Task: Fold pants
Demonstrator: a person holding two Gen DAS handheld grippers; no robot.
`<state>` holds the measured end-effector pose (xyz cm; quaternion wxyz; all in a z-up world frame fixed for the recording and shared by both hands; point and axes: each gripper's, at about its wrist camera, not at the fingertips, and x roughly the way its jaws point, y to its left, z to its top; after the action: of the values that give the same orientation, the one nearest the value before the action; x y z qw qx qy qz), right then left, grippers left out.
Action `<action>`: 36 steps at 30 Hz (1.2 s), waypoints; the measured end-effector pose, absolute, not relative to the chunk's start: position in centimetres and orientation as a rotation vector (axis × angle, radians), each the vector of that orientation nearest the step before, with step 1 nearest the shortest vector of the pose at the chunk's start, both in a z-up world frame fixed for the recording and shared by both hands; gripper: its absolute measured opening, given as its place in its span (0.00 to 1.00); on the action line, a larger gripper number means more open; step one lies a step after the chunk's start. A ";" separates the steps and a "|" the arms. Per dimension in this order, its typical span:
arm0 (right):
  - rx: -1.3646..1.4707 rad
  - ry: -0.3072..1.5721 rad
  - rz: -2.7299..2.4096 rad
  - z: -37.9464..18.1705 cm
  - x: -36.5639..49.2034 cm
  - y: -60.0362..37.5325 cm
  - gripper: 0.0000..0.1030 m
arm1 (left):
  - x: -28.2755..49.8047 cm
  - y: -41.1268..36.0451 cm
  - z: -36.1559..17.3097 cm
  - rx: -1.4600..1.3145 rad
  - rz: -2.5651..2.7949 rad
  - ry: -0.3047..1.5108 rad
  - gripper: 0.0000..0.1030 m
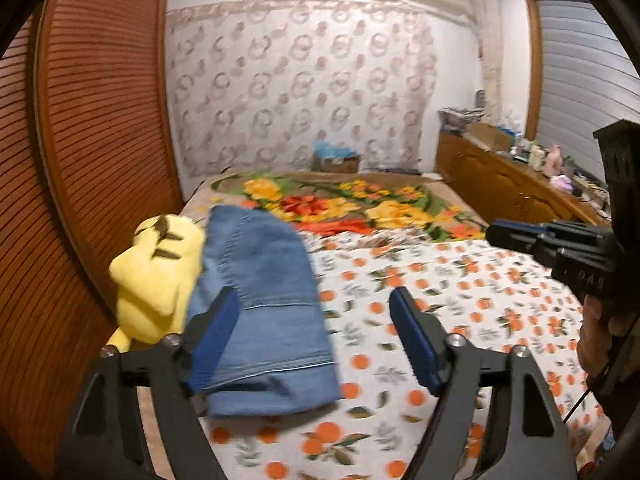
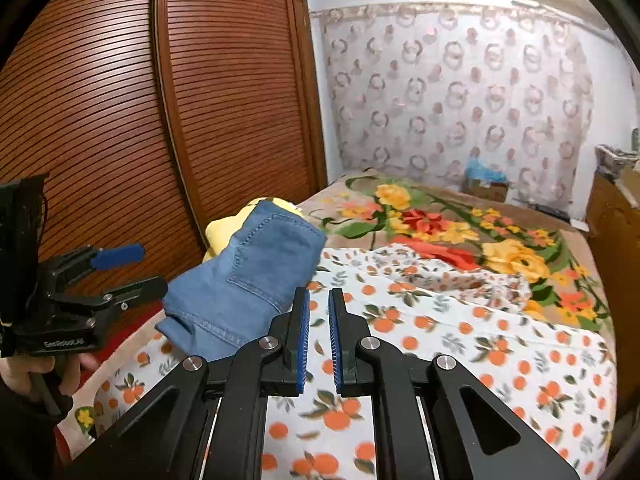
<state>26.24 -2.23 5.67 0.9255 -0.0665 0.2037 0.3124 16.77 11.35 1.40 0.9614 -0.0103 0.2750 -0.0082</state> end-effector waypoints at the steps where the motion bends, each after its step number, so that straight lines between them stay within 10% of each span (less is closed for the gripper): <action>1: -0.137 0.413 0.633 5.8 25.4 -2.6 0.09 | 16.7 10.8 1.5 -0.016 -0.026 0.555 0.77; 13: -0.084 0.343 0.514 7.0 18.5 -7.5 0.10 | 14.6 4.5 4.3 0.009 -0.076 0.448 0.85; 24: -0.050 0.261 0.403 7.6 12.6 -9.0 0.52 | 12.5 0.6 6.6 0.031 -0.057 0.435 0.85; 36: -0.032 0.206 0.290 7.2 8.2 -8.4 0.61 | 11.0 -1.7 6.3 0.007 -0.105 0.446 0.85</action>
<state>8.24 -8.42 7.22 0.9841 -0.0160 0.1027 0.1443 11.03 -1.66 6.30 0.9739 0.0032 0.2209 -0.0522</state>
